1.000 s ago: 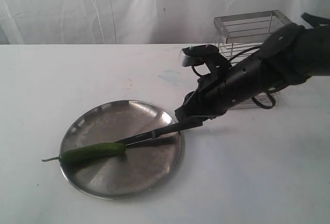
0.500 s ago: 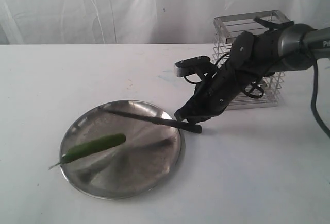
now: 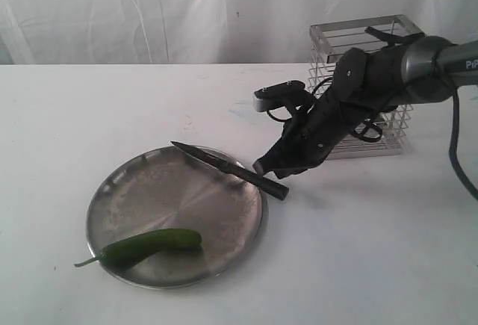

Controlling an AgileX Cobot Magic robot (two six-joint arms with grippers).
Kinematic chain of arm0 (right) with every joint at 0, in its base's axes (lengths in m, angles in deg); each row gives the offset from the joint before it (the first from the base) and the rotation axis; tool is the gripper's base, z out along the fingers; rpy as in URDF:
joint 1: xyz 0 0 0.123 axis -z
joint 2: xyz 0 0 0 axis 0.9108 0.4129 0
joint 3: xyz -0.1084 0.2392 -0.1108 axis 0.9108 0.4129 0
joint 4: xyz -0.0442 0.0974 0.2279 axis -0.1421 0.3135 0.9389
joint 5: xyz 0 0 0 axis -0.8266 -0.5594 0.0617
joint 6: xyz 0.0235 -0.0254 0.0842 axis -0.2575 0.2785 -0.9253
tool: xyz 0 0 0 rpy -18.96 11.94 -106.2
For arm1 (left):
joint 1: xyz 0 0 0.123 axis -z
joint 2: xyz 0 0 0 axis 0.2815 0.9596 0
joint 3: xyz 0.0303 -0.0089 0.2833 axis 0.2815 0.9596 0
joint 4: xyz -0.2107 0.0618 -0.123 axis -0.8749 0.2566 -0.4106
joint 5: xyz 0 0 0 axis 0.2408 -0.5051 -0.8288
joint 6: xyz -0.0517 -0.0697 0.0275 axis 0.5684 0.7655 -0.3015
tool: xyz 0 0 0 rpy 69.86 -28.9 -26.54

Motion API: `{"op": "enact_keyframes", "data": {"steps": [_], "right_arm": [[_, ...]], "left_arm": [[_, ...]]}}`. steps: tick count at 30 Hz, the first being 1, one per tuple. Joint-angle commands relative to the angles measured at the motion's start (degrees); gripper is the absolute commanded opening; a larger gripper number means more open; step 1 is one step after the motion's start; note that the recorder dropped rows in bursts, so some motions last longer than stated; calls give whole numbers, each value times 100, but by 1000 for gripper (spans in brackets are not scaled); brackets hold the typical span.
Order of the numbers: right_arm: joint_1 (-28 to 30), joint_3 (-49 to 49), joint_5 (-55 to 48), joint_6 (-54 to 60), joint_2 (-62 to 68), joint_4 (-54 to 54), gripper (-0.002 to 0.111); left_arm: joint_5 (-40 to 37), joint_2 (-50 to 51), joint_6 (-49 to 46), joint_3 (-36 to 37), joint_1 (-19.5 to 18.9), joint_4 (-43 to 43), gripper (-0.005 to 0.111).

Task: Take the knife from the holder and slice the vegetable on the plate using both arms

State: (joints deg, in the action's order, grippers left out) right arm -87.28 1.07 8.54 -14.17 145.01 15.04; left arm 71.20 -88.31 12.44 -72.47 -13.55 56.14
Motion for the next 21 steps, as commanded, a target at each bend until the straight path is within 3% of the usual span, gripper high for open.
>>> {"op": "enact_keyframes", "data": {"steps": [1, 7, 15, 21], "right_arm": [[1, -12, -5, -55, -292, -36, 0], [1, -138, -541, -431, -698, -13, 4], [1, -1338, -2890, -526, -251, 72, 53], [233, -2090, -3315, -792, 176, -1, 57]], "left_arm": [[-1, -25, 4, 29, 15, -56, 0], [-1, -25, 4, 29, 15, -56, 0], [-1, -25, 4, 29, 15, -56, 0], [-1, -25, 4, 29, 15, -56, 0]]}}
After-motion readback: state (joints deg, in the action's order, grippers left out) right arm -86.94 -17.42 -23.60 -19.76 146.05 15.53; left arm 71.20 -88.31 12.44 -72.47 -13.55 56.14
